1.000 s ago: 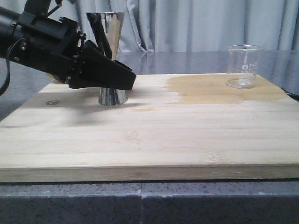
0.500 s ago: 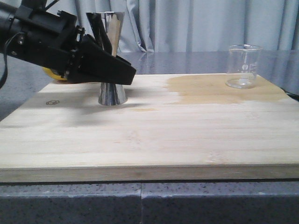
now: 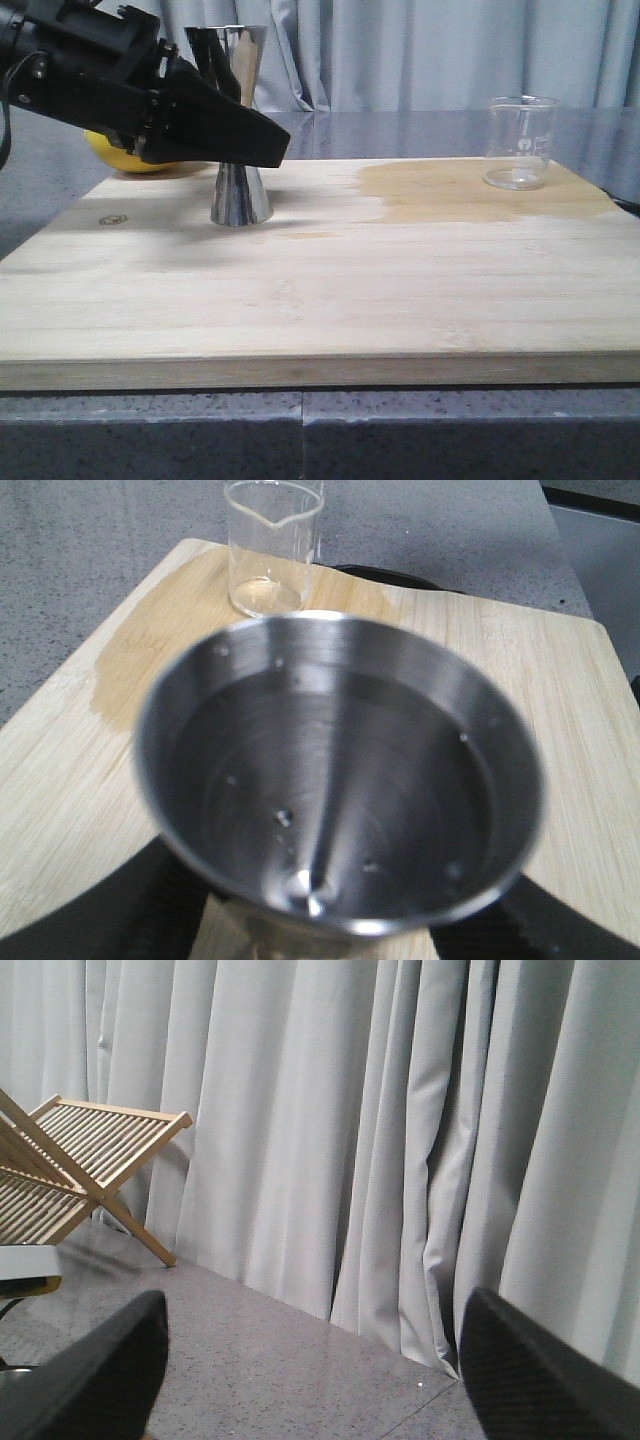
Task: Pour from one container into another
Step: 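Open the left gripper and raise it away from the jigger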
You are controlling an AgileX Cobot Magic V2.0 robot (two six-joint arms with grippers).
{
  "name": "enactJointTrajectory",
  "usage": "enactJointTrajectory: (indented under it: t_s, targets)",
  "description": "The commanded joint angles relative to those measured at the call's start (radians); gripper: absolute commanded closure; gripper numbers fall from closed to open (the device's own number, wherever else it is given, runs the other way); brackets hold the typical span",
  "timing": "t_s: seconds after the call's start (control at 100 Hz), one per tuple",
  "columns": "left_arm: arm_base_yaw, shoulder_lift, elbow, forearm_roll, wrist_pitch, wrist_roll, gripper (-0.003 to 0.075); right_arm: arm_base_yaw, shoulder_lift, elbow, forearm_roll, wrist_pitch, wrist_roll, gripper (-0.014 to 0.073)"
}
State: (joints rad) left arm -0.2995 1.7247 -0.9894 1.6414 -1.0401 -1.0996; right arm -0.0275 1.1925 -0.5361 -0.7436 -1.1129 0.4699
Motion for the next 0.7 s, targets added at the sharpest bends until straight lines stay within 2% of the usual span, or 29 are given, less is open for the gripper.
enactJointTrajectory:
  t_s: [0.0,0.25,0.41,0.69]
  targets:
    - [0.002,-0.048,-0.018,-0.040,-0.031,-0.015,0.0297,-0.006,-0.026,-0.022,0.035,-0.056,-0.003,0.0050]
    - [0.018,-0.048,-0.018,-0.040,-0.033,-0.016,0.0297,-0.006,-0.026,-0.022,0.035,-0.056,-0.003,0.0050]
    - [0.063,-0.052,-0.018,-0.040,-0.102,-0.031,0.0297,-0.006,-0.026,-0.022,0.035,-0.056,-0.003,0.0050]
    - [0.080,-0.074,-0.018,-0.010,-0.118,-0.054,0.0297,-0.006,-0.026,-0.022,0.035,-0.048,-0.003,0.0050]
